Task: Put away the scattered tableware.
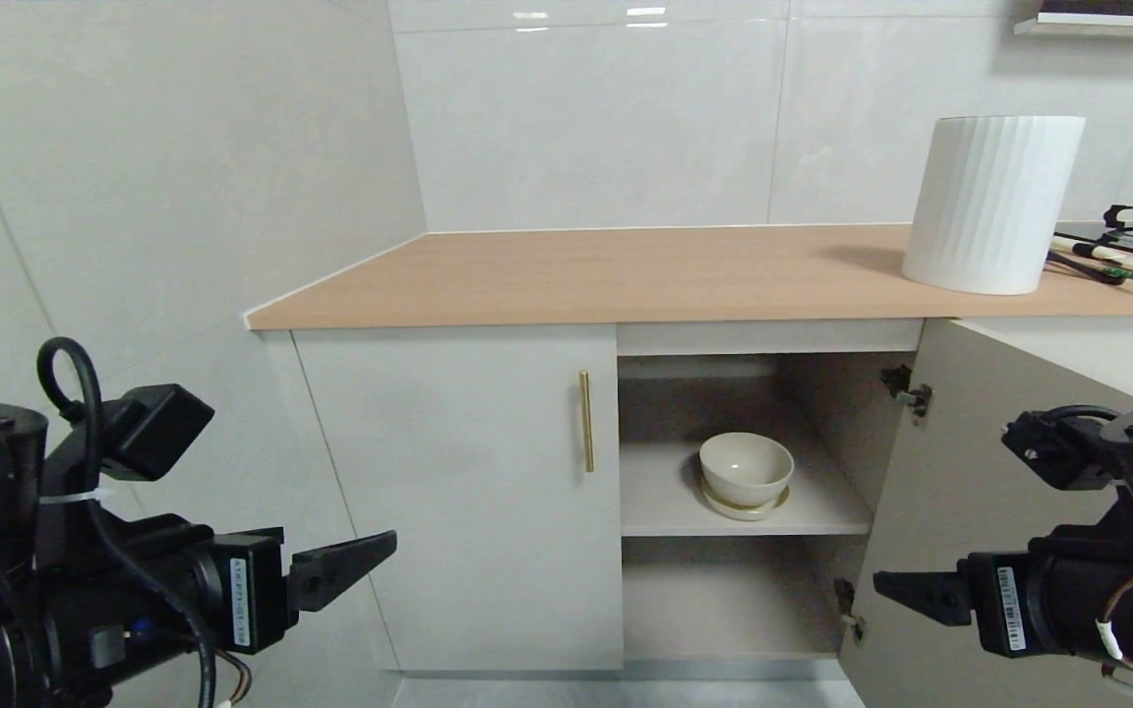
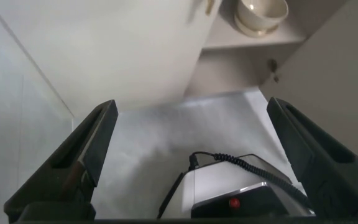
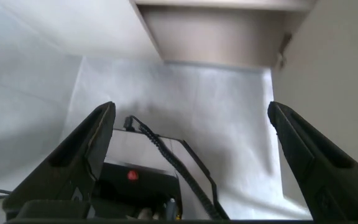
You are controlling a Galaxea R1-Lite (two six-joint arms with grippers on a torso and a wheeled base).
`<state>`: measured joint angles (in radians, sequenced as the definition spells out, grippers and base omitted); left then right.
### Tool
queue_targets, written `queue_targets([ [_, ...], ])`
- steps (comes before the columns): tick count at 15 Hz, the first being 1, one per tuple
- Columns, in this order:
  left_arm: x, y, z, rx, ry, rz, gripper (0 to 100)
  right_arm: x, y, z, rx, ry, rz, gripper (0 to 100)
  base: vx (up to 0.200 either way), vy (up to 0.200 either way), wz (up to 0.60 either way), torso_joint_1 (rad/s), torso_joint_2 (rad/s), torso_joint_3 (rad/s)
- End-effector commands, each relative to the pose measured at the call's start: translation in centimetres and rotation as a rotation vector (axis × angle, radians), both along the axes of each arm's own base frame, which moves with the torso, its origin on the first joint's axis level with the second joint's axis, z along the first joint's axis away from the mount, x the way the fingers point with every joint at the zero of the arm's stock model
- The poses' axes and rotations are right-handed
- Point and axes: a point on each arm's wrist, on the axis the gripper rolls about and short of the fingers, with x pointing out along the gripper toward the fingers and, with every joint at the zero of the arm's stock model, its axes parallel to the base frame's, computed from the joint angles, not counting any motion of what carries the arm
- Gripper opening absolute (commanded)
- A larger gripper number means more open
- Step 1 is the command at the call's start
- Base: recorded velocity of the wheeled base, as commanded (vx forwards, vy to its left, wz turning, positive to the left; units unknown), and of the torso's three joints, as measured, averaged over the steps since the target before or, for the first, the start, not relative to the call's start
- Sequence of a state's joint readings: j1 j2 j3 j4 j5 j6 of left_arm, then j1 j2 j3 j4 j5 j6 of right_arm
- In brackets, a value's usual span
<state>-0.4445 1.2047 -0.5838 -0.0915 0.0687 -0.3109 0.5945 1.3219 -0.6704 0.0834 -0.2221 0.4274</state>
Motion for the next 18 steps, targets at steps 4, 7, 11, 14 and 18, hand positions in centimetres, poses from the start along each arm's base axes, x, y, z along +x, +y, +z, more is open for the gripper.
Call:
queue_targets([
  [4, 0.01, -0.04, -0.11, 0.003, 0.004, -0.002, 100, -0.25, -0.16, 0.02, -0.004, -0.006, 0.004, 100, -0.2, 0.0, 0.0, -0.002, 0.0, 0.0],
  [7, 0.01, -0.04, -0.11, 0.003, 0.004, -0.002, 100, -0.3, -0.2, 0.07, -0.004, -0.008, 0.003, 100, -0.2, 0.0, 0.0, 0.002, 0.0, 0.002],
  [11, -0.01, -0.03, -0.08, 0.002, 0.002, -0.002, 100, -0.35, -0.23, 0.02, -0.004, -0.006, 0.004, 100, -0.2, 0.0, 0.0, 0.001, 0.0, 0.004],
  [14, -0.14, 0.0, -0.13, 0.006, 0.001, -0.006, 100, -0.51, -0.34, 0.21, 0.002, -0.015, 0.004, 100, 0.0, 0.0, 0.0, 0.0, 0.0, 0.0],
  [18, -0.19, 0.03, -0.19, 0.007, 0.002, -0.008, 100, -0.99, -0.7, 0.35, -0.005, -0.032, 0.014, 100, 0.0, 0.0, 0.0, 0.0, 0.0, 0.0],
])
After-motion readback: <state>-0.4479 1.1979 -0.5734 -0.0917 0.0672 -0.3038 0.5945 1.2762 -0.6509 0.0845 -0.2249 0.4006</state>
